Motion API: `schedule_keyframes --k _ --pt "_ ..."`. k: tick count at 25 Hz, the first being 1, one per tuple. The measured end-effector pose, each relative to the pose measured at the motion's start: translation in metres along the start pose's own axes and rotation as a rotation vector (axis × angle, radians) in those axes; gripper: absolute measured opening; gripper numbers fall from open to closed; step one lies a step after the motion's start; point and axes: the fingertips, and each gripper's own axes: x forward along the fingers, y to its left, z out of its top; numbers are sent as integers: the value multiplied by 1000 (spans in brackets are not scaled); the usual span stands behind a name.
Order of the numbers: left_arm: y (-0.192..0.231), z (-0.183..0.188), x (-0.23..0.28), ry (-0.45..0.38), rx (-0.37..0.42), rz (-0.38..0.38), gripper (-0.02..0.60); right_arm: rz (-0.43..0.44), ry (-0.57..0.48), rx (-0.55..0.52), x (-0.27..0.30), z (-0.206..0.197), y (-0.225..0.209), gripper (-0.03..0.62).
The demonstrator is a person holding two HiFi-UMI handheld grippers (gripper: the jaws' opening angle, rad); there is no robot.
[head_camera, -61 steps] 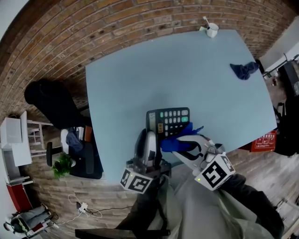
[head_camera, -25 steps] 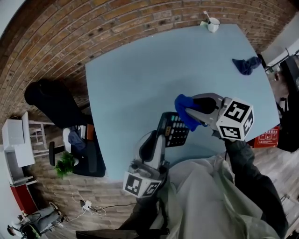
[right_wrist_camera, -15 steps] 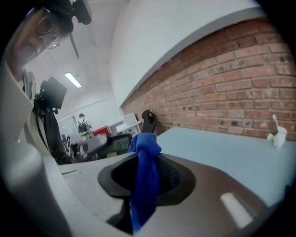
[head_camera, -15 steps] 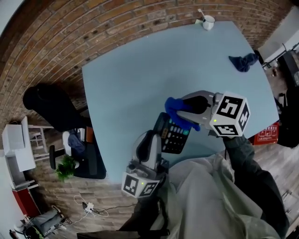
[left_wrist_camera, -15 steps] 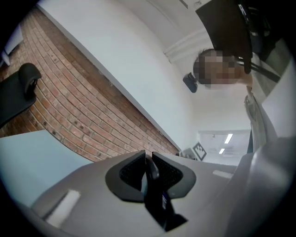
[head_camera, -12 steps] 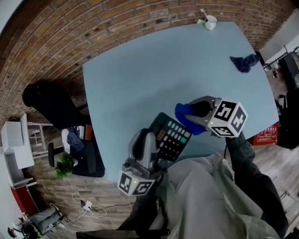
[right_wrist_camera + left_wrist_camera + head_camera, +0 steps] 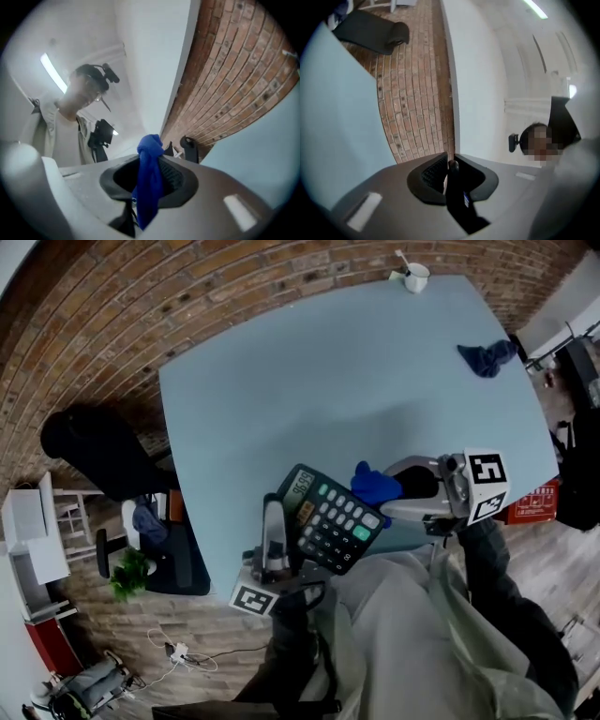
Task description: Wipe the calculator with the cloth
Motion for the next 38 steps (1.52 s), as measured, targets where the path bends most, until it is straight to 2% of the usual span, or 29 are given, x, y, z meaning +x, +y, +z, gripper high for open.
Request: schedule_keyframes --k 3,6,8,10,12,15,17,21,23,24,28,31,34,38 --pt "-3 -12 4 7 -128 -64 48 34 -64 11 7 10 0 99" --pt "4 -11 2 -76 -266 -80 48 49 -213 84 17 24 -16 99" --pt "10 -7 -1 -142 -327 -74 48 134 -341 210 22 26 -22 99" --pt "14 1 -3 -190 -339 -58 48 263 -399 329 28 14 -13 98" --pt "16 10 -5 -220 -334 -48 48 366 -354 371 36 -7 11 98" --pt "13 15 -6 -212 -333 -65 48 448 -225 321 49 -35 49 98" --pt "6 10 -3 -181 -335 -92 48 390 -208 257 53 -36 45 98" --pt "0 1 5 -155 -333 -111 48 146 -283 156 49 -7 -1 98" --pt "1 2 5 -160 -321 -98 48 86 -295 128 48 1 -8 98" --pt "1 4 6 -170 -315 -92 48 95 -276 122 50 0 -3 98" --pt "3 16 4 -207 -288 -80 48 229 -115 125 63 -29 40 98" --pt "4 16 2 -198 -280 -71 49 267 -33 114 66 -50 57 98" --pt "0 8 4 -158 -281 -88 49 202 -49 80 67 -47 41 98" --pt "-13 6 8 -114 -229 -120 48 66 -96 18 60 -30 9 98"
